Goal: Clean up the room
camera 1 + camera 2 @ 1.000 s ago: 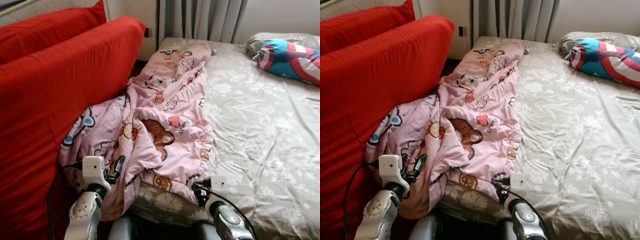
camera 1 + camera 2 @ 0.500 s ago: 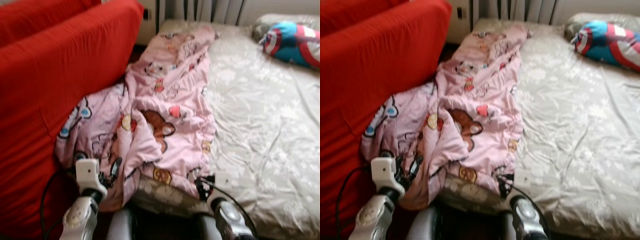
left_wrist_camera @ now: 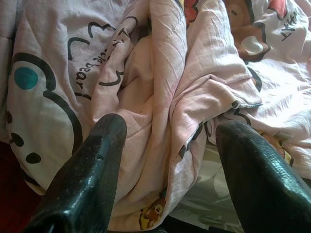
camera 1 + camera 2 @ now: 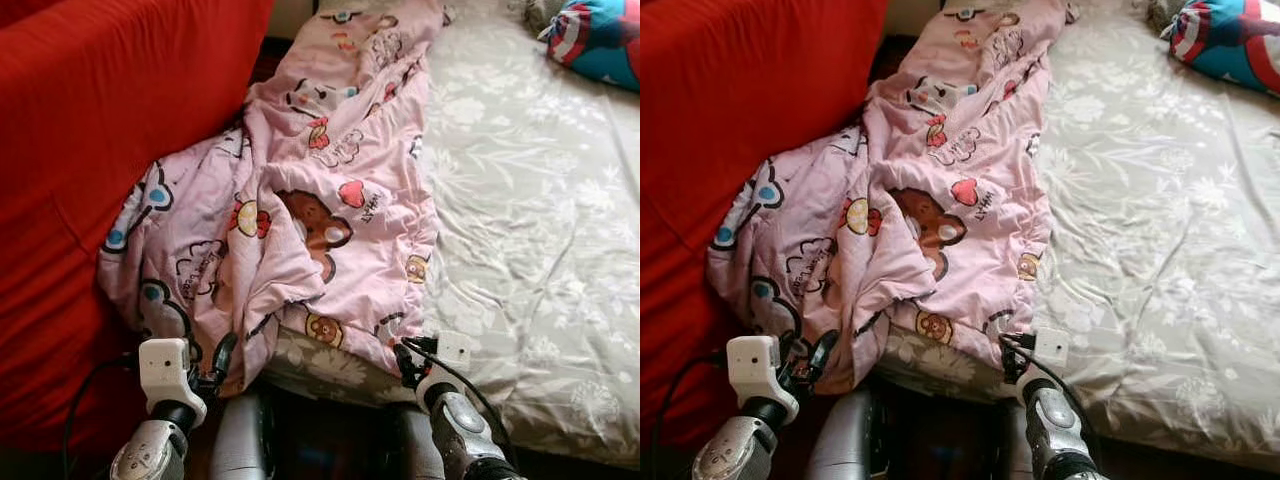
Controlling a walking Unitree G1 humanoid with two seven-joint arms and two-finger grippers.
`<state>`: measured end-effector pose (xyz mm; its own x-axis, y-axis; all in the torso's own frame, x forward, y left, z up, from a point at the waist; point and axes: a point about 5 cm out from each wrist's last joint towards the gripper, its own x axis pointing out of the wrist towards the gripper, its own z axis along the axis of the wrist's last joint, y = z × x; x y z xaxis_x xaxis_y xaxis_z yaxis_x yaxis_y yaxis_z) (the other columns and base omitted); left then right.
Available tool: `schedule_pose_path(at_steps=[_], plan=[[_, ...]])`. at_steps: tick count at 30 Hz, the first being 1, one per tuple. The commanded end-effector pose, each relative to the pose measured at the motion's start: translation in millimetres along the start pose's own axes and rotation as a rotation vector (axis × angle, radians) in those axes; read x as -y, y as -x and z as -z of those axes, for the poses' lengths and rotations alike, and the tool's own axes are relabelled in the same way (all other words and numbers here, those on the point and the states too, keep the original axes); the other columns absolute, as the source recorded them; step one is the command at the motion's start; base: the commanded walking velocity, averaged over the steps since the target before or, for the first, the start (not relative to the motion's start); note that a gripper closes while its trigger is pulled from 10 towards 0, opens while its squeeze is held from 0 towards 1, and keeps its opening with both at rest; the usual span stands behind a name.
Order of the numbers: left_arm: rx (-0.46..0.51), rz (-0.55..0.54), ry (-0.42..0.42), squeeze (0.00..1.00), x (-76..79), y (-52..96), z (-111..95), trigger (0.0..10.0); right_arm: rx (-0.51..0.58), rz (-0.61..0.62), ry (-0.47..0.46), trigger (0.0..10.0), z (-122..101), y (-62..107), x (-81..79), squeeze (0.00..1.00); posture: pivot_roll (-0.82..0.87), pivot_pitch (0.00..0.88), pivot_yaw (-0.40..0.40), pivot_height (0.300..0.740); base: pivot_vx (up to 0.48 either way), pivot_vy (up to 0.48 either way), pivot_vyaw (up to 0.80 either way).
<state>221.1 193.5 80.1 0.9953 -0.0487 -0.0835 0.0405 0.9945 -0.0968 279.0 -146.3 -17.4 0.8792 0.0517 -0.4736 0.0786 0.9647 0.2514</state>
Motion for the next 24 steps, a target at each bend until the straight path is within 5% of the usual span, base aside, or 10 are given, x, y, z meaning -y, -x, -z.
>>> schedule_pose_path(at_steps=[1, 24], plan=[[-0.031, -0.007, 0.015, 0.0, -0.5, 6.6, 4, 10.0, -0.045, 0.013, -0.025, 10.0, 10, 3.0, 2.5, 0.0, 0.11, 0.327, -0.011, 0.631, 0.0, 0.0, 0.0], [-0.084, -0.001, 0.019, 0.0, 2.2, 25.9, 2, 10.0, -0.049, -0.052, 0.013, 10.0, 10, 1.5, -7.8, 0.0, 0.13, 0.375, -0.003, 0.631, 0.0, 0.0, 0.0]])
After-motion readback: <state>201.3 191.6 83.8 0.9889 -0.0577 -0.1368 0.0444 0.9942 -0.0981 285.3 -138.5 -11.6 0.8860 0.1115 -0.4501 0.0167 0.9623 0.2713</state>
